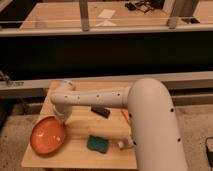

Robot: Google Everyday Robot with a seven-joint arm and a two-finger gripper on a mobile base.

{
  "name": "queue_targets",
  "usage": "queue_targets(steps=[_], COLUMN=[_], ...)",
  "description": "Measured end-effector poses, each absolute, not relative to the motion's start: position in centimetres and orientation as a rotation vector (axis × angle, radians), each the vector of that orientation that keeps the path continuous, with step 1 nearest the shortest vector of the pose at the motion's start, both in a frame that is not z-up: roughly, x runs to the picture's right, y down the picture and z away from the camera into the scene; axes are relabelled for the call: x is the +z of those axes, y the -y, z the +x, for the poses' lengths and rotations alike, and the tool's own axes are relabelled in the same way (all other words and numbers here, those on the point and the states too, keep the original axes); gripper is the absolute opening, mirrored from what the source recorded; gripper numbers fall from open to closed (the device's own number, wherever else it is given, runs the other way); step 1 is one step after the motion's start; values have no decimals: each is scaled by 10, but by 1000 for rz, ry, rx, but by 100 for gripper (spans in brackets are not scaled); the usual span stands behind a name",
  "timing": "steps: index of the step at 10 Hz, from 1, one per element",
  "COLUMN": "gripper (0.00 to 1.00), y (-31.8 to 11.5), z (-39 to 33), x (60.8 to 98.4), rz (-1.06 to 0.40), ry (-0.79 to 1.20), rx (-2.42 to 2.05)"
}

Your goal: Pick up the ceramic bowl

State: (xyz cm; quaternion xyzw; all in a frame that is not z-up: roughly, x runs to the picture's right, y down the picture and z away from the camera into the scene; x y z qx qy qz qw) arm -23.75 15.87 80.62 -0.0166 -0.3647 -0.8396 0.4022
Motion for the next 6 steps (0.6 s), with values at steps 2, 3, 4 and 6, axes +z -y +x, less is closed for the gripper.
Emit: queue_targets(steps=[2,3,4,6], gripper=[3,3,3,3], y=[-148,-146,-146,-148], z=[-231,-229,-230,-230], x=[797,796,796,793], rz=[-39,-36,-32,-30], ry=[922,922,925,929], rx=[-2121,-2120,-2123,-2126])
